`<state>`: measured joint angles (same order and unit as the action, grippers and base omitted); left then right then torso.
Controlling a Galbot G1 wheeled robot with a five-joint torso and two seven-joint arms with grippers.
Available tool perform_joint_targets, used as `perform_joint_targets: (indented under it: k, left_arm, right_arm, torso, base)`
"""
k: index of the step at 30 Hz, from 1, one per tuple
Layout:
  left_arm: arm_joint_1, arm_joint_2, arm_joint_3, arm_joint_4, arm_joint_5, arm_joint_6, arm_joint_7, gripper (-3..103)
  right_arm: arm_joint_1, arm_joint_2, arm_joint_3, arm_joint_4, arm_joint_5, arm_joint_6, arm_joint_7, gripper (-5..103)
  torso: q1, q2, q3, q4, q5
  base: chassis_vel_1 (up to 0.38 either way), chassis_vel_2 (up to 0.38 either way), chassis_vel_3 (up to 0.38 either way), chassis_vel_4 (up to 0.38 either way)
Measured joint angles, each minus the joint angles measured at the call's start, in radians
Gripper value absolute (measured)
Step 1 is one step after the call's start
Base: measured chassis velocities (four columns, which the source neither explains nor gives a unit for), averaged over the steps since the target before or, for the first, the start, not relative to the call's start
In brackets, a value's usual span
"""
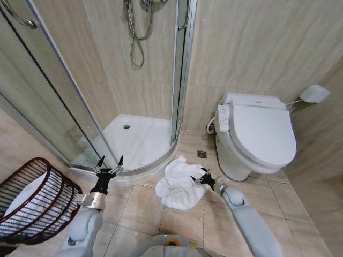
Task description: Discard the used towel into the hamper.
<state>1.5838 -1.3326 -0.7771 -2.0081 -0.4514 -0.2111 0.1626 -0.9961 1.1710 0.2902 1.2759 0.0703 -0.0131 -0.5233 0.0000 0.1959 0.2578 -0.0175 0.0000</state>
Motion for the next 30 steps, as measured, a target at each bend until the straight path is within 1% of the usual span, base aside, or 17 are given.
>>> perform_joint_targets:
  k: [3, 10, 20, 30]
  left_arm:
    - [0.004, -0.013, -0.001, -0.003, 0.021, 0.0, -0.001, 100]
    - [0.014, -0.031, -0.001, -0.006, 0.046, 0.0, -0.003, 100]
    - [0.013, -0.044, 0.0, -0.005, 0.06, -0.002, -0.004, 100]
    - [0.01, -0.048, 0.002, -0.003, 0.064, -0.002, -0.004, 100]
  right_arm:
    - [0.03, 0.013, -0.021, -0.057, 0.008, 0.032, -0.001, 100]
    - [0.071, 0.032, -0.067, -0.154, 0.035, 0.068, -0.011, 100]
    - [0.106, 0.052, -0.096, -0.261, 0.07, 0.1, -0.014, 100]
    - [0.149, 0.082, -0.117, -0.392, 0.095, 0.132, 0.004, 100]
  torso:
    - [0.0, 0.0, 0.0, 0.0002, -0.0001]
    - [0.0, 0.0, 0.0, 0.0, 0.0001]
    - [0.0, 0.0, 0.0, 0.0002, -0.0001]
    - [0.0, 0.0, 0.0, 0.0, -0.0001]
  base:
    - [0.0, 0.0, 0.0, 0.0]
    - [0.0, 0.0, 0.0, 0.0]
    - [0.0, 0.0, 0.0, 0.0]
    - [0.0, 0.0, 0.0, 0.0]
